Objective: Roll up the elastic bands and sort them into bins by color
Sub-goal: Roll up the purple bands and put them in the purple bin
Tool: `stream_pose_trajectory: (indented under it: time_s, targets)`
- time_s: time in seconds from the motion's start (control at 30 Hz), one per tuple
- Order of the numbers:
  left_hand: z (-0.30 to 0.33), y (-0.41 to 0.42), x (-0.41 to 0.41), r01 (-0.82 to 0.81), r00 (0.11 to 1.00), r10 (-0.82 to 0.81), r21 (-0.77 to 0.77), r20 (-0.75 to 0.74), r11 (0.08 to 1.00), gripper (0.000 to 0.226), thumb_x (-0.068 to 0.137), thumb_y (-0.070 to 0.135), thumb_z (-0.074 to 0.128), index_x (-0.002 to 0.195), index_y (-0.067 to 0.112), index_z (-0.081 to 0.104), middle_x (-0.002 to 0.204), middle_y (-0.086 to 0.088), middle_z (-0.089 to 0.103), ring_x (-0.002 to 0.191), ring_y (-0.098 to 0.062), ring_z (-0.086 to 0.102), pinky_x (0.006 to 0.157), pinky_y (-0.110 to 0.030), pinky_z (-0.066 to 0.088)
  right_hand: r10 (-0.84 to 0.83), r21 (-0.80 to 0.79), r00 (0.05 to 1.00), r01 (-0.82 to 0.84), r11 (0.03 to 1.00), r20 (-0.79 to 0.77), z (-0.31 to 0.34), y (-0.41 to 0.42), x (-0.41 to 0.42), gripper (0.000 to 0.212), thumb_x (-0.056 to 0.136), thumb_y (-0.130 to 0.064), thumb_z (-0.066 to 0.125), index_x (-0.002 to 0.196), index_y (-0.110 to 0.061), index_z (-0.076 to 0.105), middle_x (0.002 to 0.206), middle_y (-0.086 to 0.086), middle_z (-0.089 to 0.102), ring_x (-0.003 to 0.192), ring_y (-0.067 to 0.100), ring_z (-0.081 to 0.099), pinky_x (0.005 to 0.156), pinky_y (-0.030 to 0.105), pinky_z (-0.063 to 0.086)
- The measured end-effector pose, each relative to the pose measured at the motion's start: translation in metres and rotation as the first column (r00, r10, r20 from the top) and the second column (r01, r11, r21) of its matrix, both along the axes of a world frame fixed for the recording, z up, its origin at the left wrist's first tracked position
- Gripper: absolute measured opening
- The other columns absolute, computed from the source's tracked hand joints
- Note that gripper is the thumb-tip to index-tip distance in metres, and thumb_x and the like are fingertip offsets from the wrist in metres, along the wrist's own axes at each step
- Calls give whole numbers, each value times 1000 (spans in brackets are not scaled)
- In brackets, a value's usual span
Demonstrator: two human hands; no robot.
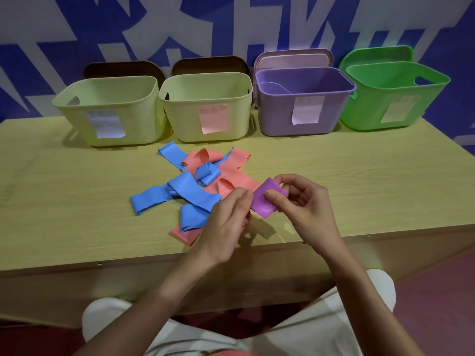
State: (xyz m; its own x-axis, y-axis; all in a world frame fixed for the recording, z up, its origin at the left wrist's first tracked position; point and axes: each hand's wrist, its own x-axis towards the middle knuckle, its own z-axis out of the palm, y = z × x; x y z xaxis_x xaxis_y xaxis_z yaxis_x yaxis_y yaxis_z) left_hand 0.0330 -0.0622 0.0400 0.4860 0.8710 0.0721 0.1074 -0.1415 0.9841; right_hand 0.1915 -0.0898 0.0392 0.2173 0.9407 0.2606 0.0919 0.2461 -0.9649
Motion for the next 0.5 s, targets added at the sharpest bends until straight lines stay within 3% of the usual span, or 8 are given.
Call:
stream_pose_trajectory:
  time_s: [0.07,0.17,0.23,0.33,0.5]
  targets:
    - [-6,1,-3,43,991,-14,213,-135,976,31,96,47,42,80,21,49,55,9,41,48,-4,38,48,-16,29,-20,-18,999,19,1000,-28,0,1,-1,23,74,-25,71,89,-10,65,65,14,56,60,12,54,59,25,46]
    - [-9,4,-6,63,961,31,329,-274,942,33,94,49,39,84,20,50,64,0,50,57,-6,46,54,-27,38,-9,-59,1000,7,998,-22,-1,2,0,28,72,-27,71,88,-5,65,70,27,58,64,15,56,61,24,48]
    - [-8,5,-6,83,953,15,310,-301,947,29,97,47,37,80,25,46,64,6,49,58,-5,46,56,-29,38,17,-81,999,-14,997,33,-1,3,4,34,72,-30,71,88,-1,64,73,23,60,68,16,56,63,23,48]
    - [-7,9,-8,115,965,-70,170,-252,979,31,100,38,38,79,16,46,58,12,44,49,-2,40,49,-25,31,89,-116,989,-76,990,114,4,3,15,41,69,-34,73,91,-1,66,83,13,66,73,13,58,68,24,48]
    - [5,14,-8,151,977,-153,-20,-146,988,32,102,25,37,72,15,39,50,15,34,42,-2,28,42,-12,24,263,-129,961,-251,959,84,22,6,33,44,74,-18,73,114,-7,62,102,11,66,73,14,63,67,20,49]
